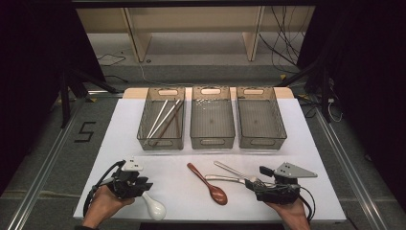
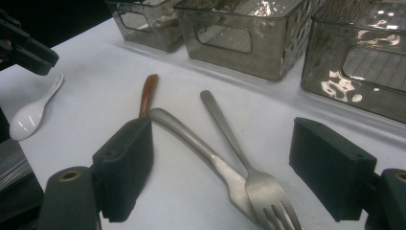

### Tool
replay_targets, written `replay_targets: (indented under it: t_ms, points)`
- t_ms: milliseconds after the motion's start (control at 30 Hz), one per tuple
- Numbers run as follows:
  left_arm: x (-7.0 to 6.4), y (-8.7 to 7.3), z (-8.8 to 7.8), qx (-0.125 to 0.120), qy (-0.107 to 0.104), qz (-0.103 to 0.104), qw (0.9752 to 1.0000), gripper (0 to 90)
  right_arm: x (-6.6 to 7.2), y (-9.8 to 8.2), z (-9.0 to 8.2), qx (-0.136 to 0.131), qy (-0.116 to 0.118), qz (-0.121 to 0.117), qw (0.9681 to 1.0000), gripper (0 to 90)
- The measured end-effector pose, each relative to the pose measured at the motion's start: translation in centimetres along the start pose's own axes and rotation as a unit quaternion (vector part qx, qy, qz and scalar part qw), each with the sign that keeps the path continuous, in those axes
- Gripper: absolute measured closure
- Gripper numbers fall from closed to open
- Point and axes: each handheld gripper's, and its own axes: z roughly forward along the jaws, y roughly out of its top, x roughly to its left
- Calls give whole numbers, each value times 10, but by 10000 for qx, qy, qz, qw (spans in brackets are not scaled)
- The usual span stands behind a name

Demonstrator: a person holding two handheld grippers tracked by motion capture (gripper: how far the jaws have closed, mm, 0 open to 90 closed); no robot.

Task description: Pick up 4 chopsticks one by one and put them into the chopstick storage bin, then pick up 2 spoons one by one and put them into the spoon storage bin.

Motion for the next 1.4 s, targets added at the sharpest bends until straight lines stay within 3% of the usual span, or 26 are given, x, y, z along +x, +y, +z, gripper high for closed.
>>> replay_targets:
  t_ms: [400, 933, 1267, 1400]
  points:
    - [-9, -9, -4, 46, -191, 138, 9997, 886, 1, 0, 0, 3, -13, -7, 10000, 239]
    - [-13, -19, -8, 349, -353, 240, 9985, 891, 0, 1, -1, 1, 2, -14, 10000, 239]
    - [-16, -26, -2, 585, -387, 292, 9971, 891, 2, 1, 0, -4, 12, -28, 10000, 240]
    - [-17, -28, 1, 628, -399, 222, 9970, 891, 2, 1, 0, -12, 12, -37, 10000, 239]
